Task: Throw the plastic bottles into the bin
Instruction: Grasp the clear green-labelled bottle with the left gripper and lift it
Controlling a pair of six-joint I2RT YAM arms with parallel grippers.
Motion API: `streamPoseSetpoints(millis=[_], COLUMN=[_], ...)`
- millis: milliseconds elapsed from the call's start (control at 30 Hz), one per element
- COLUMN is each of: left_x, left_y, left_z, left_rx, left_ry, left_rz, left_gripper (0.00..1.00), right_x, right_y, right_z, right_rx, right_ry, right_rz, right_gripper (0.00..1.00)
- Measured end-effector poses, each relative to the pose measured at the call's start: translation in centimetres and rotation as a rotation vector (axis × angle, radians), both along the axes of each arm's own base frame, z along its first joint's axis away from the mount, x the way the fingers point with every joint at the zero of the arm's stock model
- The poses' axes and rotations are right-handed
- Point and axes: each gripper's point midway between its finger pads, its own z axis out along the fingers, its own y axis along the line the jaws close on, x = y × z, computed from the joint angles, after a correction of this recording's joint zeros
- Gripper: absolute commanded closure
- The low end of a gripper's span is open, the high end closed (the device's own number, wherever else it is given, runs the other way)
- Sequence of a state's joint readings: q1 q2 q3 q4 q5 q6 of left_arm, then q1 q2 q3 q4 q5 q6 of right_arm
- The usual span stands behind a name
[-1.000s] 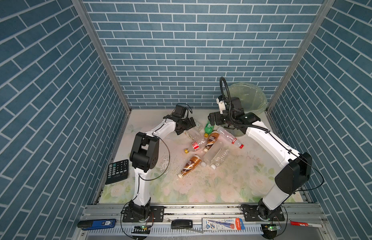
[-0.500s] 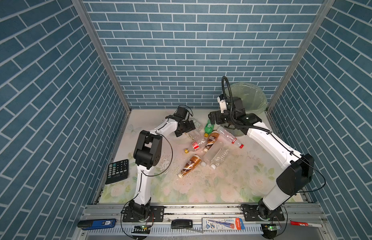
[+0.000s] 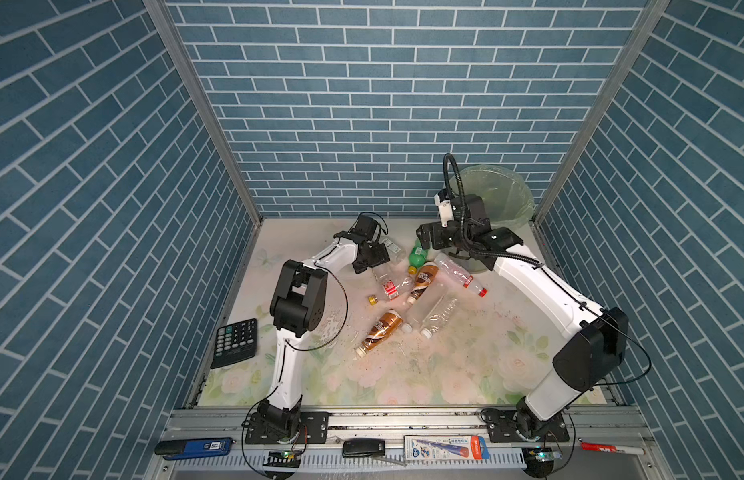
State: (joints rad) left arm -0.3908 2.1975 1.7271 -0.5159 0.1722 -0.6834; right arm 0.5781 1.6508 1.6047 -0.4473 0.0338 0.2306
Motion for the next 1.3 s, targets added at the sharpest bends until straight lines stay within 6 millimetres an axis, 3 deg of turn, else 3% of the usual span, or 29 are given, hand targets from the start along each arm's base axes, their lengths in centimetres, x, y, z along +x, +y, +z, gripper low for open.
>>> streamPoseSetpoints(millis=[233, 367, 600, 833, 1033, 1167, 1300], left_x=[-1.0, -1.0, -2.7, -4.0, -3.5, -2.4, -2.7], left_y=[1.9, 2.9, 5.0, 6.6, 6.6, 4.9, 3.2], left_z=[-2.1, -2.1, -2.0, -1.3, 2.1, 6.1, 9.0], left_rx=[0.049, 0.067, 0.079, 0.037, -0.085, -0.2, -0.305], left_ry=[0.043, 0.038, 0.048, 0.025, -0.102, -0.256, -0.389], left_rz=[0.009, 0.013, 0.031, 0.047, 0.033, -0.029, -0.101], left_gripper=[0.26, 0.33, 0.43, 0.44, 0.45, 0.45, 0.45], right_x=[0.1, 0.1, 0.0, -0.2, -0.5, -0.8, -0.5], right_y=[0.1, 0.1, 0.1, 0.3, 0.9, 1.5, 2.8], right_z=[0.1, -0.2, -0.5, -0.5, -0.5, -0.6, -1.1], right_rx=[0.003, 0.001, -0.001, 0.01, 0.046, 0.085, 0.14], right_ry=[-0.004, -0.001, 0.004, 0.01, 0.032, 0.061, 0.112], right_rz=[0.001, 0.001, 0.002, 0.017, 0.033, 0.046, 0.064], right_gripper=[0.01, 0.01, 0.01, 0.01, 0.01, 0.01, 0.01])
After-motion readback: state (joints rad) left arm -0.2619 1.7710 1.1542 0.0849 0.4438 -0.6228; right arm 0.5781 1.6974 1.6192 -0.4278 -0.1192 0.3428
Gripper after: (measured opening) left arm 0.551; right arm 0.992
